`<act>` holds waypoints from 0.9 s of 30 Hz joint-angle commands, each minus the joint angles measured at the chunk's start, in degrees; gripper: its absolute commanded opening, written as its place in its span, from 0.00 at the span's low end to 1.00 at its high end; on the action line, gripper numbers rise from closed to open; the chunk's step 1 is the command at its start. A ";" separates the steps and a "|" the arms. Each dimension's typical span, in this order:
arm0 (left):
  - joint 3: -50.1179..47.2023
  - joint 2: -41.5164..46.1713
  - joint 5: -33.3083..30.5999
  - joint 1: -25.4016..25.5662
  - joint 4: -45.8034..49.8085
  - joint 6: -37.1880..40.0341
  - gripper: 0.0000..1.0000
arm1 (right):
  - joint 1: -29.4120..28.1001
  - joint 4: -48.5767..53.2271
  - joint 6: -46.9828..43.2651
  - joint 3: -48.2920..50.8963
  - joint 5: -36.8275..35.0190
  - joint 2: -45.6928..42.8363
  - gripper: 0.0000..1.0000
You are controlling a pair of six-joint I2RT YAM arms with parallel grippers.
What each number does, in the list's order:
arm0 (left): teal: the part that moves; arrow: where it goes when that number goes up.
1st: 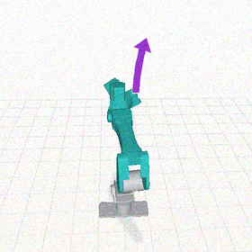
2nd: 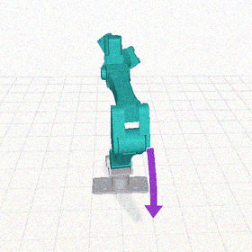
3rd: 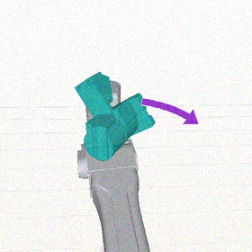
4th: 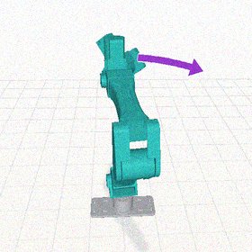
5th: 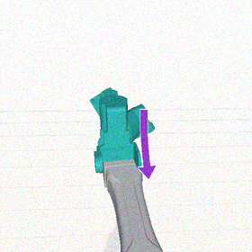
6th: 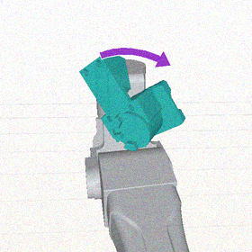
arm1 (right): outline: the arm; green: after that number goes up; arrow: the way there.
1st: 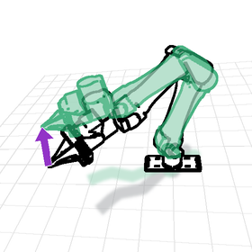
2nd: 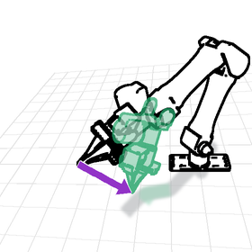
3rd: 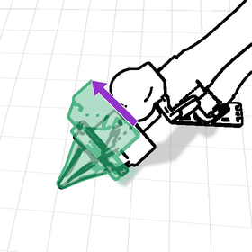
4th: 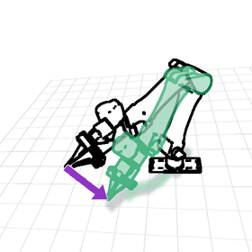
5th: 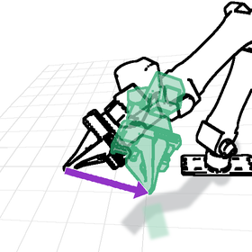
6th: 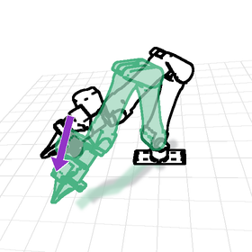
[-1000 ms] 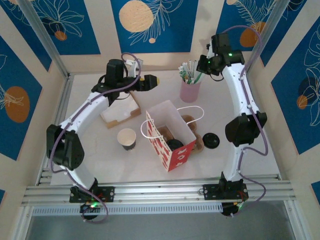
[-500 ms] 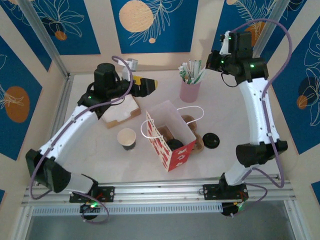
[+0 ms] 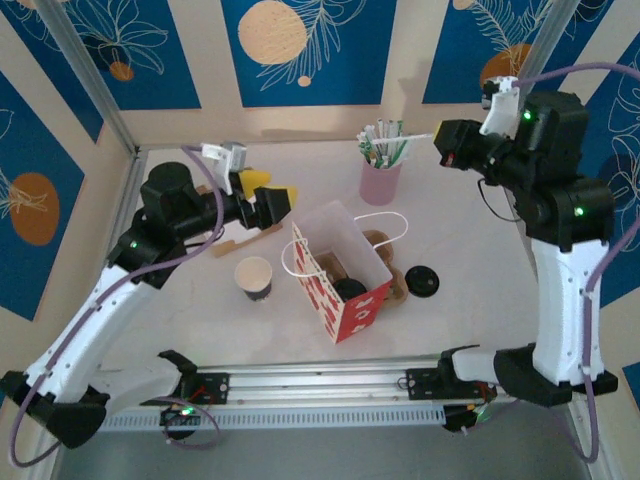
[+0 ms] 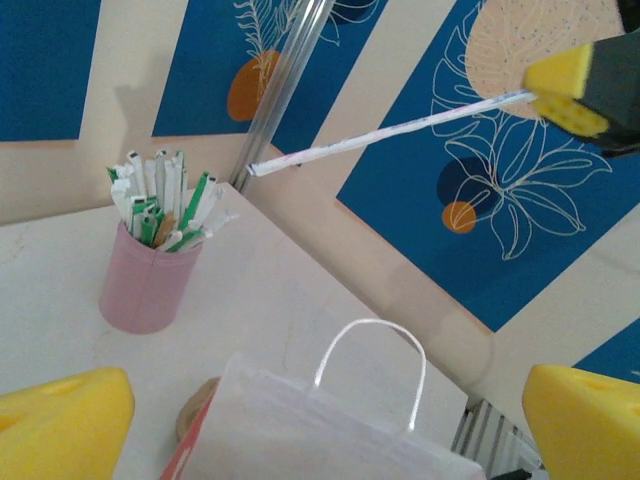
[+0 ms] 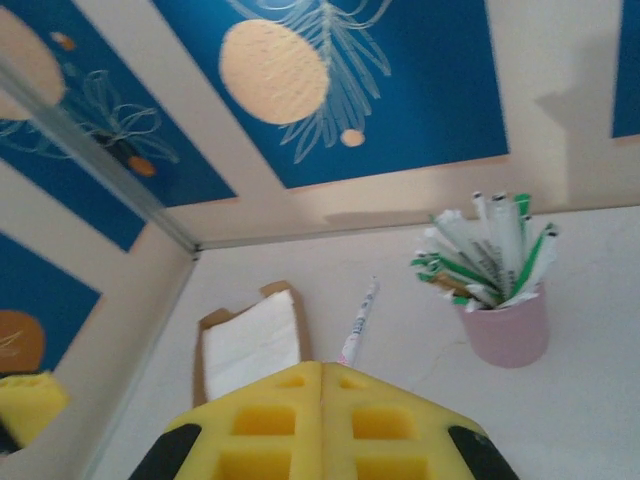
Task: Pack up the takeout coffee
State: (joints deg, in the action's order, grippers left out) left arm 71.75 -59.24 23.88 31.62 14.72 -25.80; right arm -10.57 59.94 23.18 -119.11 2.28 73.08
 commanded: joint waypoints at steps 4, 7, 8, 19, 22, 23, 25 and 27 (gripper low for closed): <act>-4.06 6.89 -2.84 0.74 7.11 -1.79 1.00 | -0.75 3.47 1.93 1.45 12.71 -3.29 0.05; -6.27 9.32 -3.32 0.74 9.36 -2.22 1.00 | -1.37 3.34 2.63 3.16 16.35 -4.72 0.05; -7.10 10.04 -3.48 0.76 9.91 -2.46 1.00 | -1.76 3.34 2.83 3.87 17.10 -5.15 0.05; -12.70 14.22 -4.98 0.74 13.55 -3.71 1.00 | -11.22 6.61 1.02 10.41 13.36 -5.49 0.05; -13.24 14.28 -4.89 0.75 13.39 -3.90 1.00 | -14.01 8.41 0.25 11.17 10.37 -4.47 0.05; -13.24 14.12 -4.63 0.77 13.28 -3.90 1.00 | -14.97 8.96 0.00 11.48 9.25 -4.15 0.05; -13.35 13.68 -4.36 0.73 12.98 -3.98 1.00 | -16.73 9.79 -0.36 12.02 7.36 -3.66 0.05; -13.52 13.29 -4.06 0.77 12.42 -4.23 1.00 | -18.00 10.25 -0.51 12.86 5.57 -3.56 0.05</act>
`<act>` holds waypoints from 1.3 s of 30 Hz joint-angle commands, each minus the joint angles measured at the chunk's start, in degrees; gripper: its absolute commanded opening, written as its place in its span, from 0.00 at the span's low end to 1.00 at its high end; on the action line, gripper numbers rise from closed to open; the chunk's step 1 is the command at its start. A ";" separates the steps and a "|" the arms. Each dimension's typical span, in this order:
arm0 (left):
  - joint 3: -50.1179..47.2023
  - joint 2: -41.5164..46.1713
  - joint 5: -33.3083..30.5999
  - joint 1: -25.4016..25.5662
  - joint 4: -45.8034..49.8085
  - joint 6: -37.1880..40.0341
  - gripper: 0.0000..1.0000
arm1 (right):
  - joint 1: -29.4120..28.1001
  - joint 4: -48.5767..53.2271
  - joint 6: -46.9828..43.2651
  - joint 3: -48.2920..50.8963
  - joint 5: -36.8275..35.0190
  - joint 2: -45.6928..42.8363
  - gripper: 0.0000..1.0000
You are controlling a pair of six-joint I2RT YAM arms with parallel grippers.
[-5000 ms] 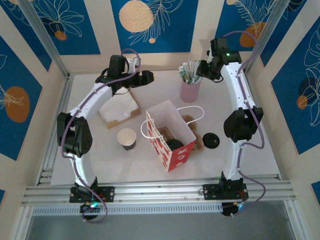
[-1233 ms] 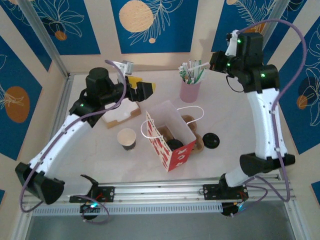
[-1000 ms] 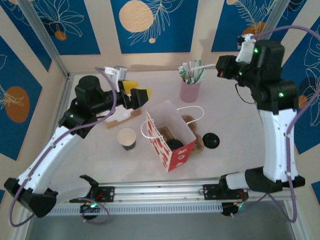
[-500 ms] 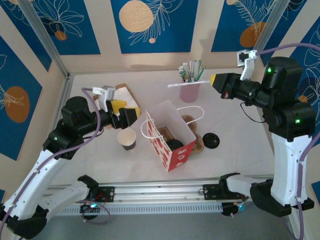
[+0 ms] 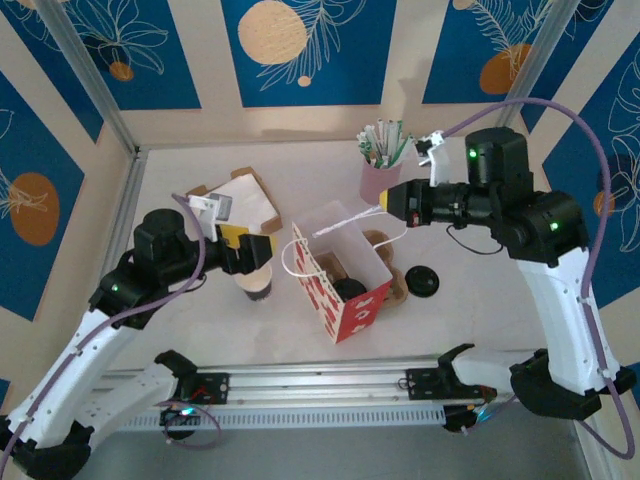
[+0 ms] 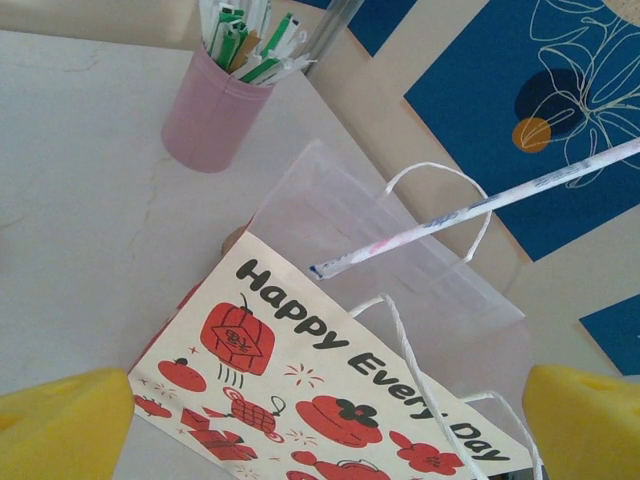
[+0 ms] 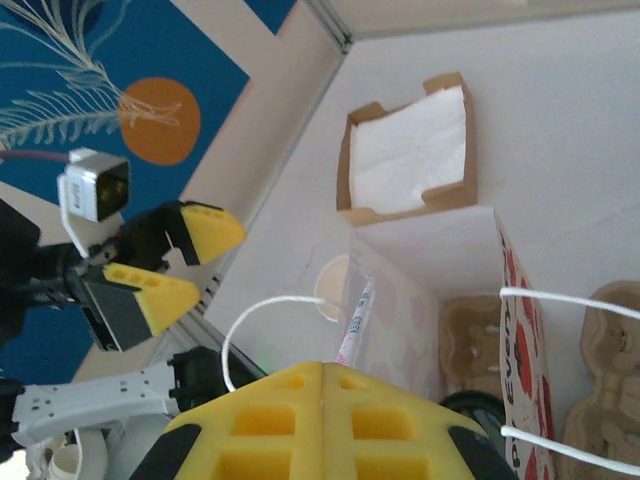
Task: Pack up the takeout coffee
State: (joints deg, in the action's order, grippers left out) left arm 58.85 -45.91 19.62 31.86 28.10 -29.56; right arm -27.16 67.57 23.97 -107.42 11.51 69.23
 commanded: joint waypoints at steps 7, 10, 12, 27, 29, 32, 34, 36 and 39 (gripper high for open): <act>-1.28 -1.83 1.19 0.57 -3.64 -1.17 1.00 | -4.74 0.02 -0.10 5.83 -4.99 0.96 0.05; -1.61 -2.34 1.22 0.57 -4.26 -1.40 1.00 | -8.09 -1.15 0.29 7.23 -8.19 2.75 0.05; -2.04 -2.45 0.79 0.51 -4.67 -1.45 1.00 | -9.74 -1.54 0.33 7.76 -10.37 4.15 0.05; -4.10 -4.27 0.81 0.55 -7.36 -1.38 1.00 | -14.57 -4.41 0.00 8.79 -14.58 12.97 0.05; -4.27 -4.23 0.72 0.49 -7.35 -1.29 1.00 | -14.68 -4.88 -0.08 9.09 -14.59 13.95 0.05; -4.36 -4.27 0.66 0.57 -7.28 -1.22 1.00 | -14.91 -5.76 -0.06 9.69 -14.67 14.85 0.05; -4.47 -4.23 0.58 0.56 -7.23 -1.20 1.00 | -15.03 -6.34 -0.06 10.27 -14.83 15.27 0.05; -4.48 -4.27 0.46 0.49 -7.18 -1.13 1.00 | -15.04 -6.72 -0.06 10.70 -14.85 15.66 0.05; -4.53 -4.48 0.41 0.56 -7.21 -1.09 1.00 | -15.04 -7.53 0.01 11.42 -14.85 16.15 0.05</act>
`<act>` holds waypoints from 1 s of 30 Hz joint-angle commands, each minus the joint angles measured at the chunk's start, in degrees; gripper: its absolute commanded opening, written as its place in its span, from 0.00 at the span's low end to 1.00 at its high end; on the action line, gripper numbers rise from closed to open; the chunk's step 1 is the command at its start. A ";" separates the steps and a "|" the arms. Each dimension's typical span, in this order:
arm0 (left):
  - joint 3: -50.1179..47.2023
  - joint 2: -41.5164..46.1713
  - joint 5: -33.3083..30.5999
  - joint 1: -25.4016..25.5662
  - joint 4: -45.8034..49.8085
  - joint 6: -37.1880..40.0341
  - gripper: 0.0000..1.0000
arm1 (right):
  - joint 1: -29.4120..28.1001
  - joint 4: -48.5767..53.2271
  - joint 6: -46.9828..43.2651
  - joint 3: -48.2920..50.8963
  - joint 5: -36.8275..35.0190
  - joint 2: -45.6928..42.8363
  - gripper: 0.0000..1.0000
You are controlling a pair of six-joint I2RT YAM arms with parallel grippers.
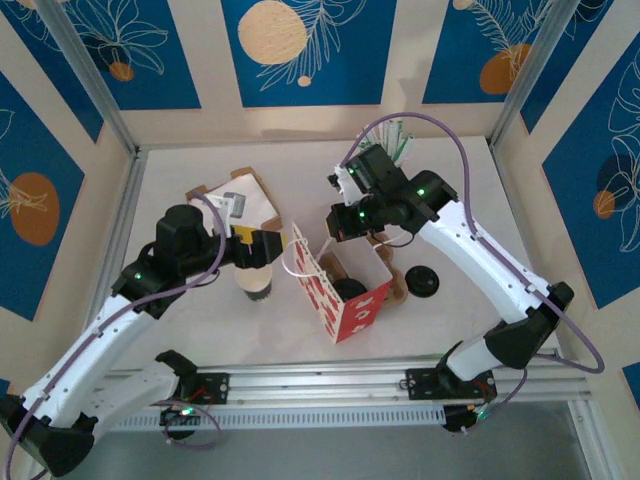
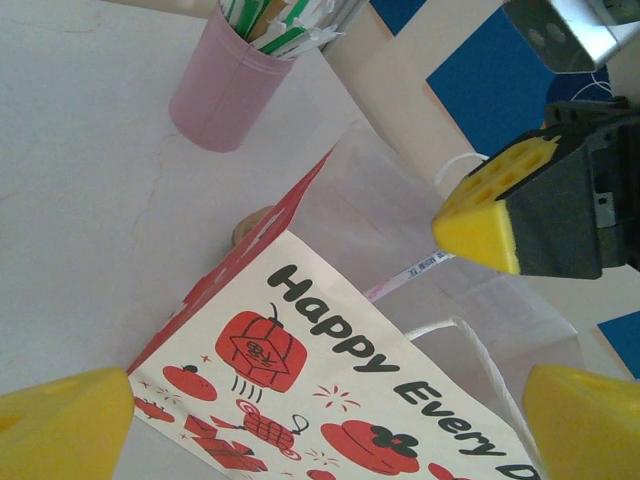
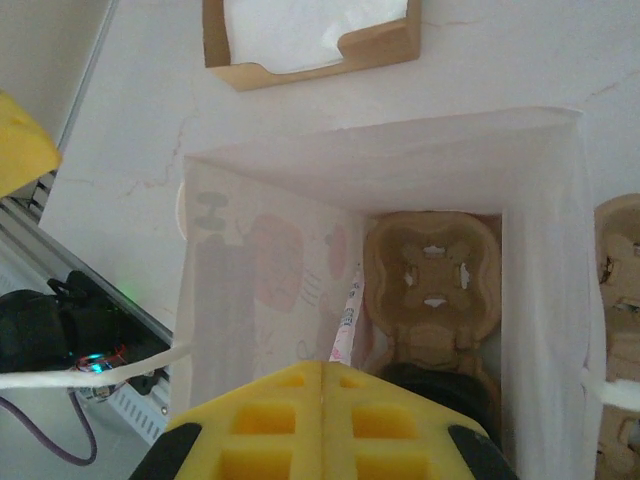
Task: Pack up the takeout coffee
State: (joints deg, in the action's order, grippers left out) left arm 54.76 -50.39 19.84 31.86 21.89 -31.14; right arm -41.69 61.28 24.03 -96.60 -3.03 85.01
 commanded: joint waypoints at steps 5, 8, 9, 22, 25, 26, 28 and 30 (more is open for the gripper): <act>-0.37 -0.20 0.05 0.51 -1.32 0.39 1.00 | -0.50 -2.33 -0.08 1.06 -0.24 1.49 0.05; -0.38 -0.09 -0.50 0.57 -1.24 0.52 1.00 | -0.42 -3.58 -0.19 1.63 -0.42 2.36 0.05; -0.38 -0.10 -0.80 0.51 -1.01 0.62 1.00 | -0.41 -3.91 -0.26 1.60 -0.44 2.84 0.05; 1.20 0.83 -9.67 0.41 4.73 1.42 1.00 | -0.04 -6.36 -1.66 0.20 -2.29 7.94 0.27; 1.40 0.69 -11.08 0.47 5.52 1.33 1.00 | -0.01 -5.42 -2.04 -1.11 -3.09 7.03 0.30; 1.48 0.65 -11.43 0.41 5.73 1.33 1.00 | -0.01 -5.06 -2.17 -1.62 -3.46 6.62 0.30; 1.64 0.38 -11.99 0.43 5.88 1.19 1.00 | -0.07 -4.60 -2.49 -2.35 -4.08 5.60 0.32; 1.91 0.12 -12.68 0.48 5.81 1.07 1.00 | 0.11 -4.83 -2.72 -2.63 -4.34 4.70 0.33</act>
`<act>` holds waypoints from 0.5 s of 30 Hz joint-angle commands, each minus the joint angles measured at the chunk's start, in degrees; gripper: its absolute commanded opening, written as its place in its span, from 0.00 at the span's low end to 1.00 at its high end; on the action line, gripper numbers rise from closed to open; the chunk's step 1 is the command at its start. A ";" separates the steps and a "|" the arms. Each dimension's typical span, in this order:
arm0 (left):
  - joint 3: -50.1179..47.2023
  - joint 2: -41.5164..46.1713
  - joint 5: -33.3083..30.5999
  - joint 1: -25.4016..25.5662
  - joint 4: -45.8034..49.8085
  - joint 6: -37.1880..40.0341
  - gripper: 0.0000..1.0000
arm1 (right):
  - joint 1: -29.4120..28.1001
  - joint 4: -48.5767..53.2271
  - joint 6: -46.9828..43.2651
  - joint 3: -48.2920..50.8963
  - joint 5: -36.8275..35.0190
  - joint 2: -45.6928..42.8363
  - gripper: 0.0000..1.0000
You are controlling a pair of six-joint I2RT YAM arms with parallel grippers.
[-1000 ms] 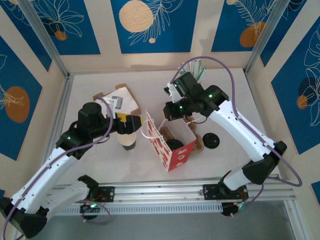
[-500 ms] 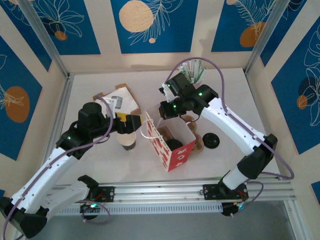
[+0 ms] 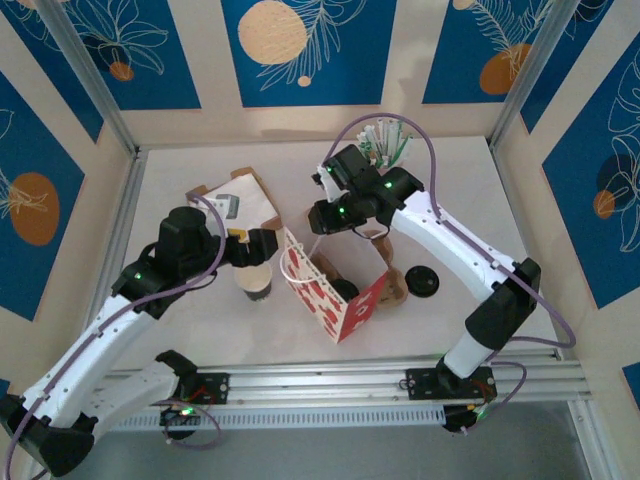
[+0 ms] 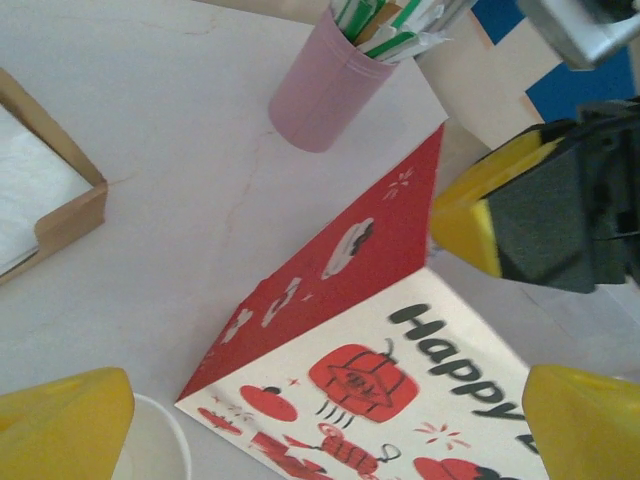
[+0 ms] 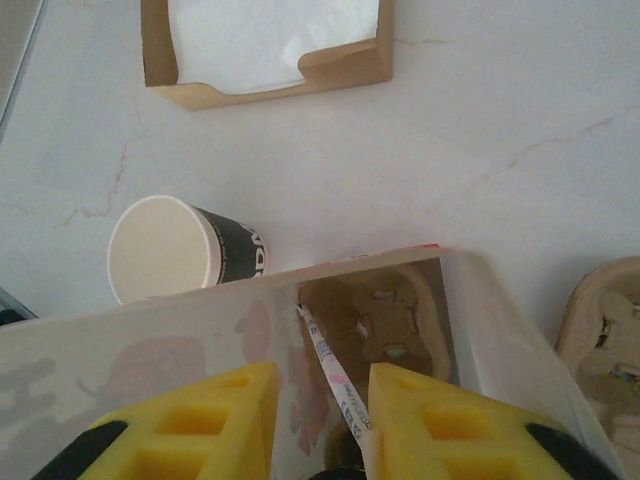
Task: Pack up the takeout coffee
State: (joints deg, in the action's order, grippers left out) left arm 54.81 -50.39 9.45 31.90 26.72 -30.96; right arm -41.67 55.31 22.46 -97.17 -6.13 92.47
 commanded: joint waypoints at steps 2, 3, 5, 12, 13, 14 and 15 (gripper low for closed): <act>2.07 -0.18 -3.13 0.36 1.12 0.67 1.00 | 0.39 1.15 -1.36 -2.73 -0.84 -3.07 0.35; 2.37 -0.40 -3.71 0.29 1.45 0.65 1.00 | 0.55 1.40 -1.47 -3.34 -0.88 -3.08 0.36; 2.91 -0.88 -4.90 0.34 2.07 0.53 1.00 | 0.67 1.73 -1.66 -4.46 -1.07 -3.25 0.38; 4.15 -1.75 -7.37 0.18 3.55 0.20 1.00 | 1.29 1.31 -2.29 -7.25 -1.45 -4.31 0.40; 4.38 -2.11 -7.92 0.14 4.02 0.11 1.00 | 1.54 1.06 -2.33 -7.72 -1.08 -4.32 0.42; 4.85 -2.45 -8.52 -0.01 4.48 0.14 1.00 | 1.82 1.03 -2.31 -8.25 -0.52 -4.33 0.43; 5.47 -3.08 -9.21 -0.16 5.30 0.17 1.00 | 2.21 0.95 -2.41 -9.00 0.22 -4.11 0.44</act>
State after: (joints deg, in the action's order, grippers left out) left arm 57.69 -52.66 3.09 31.88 29.98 -31.00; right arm -40.25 56.16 20.99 -103.44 -7.27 90.11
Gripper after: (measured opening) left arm 0.999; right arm 0.440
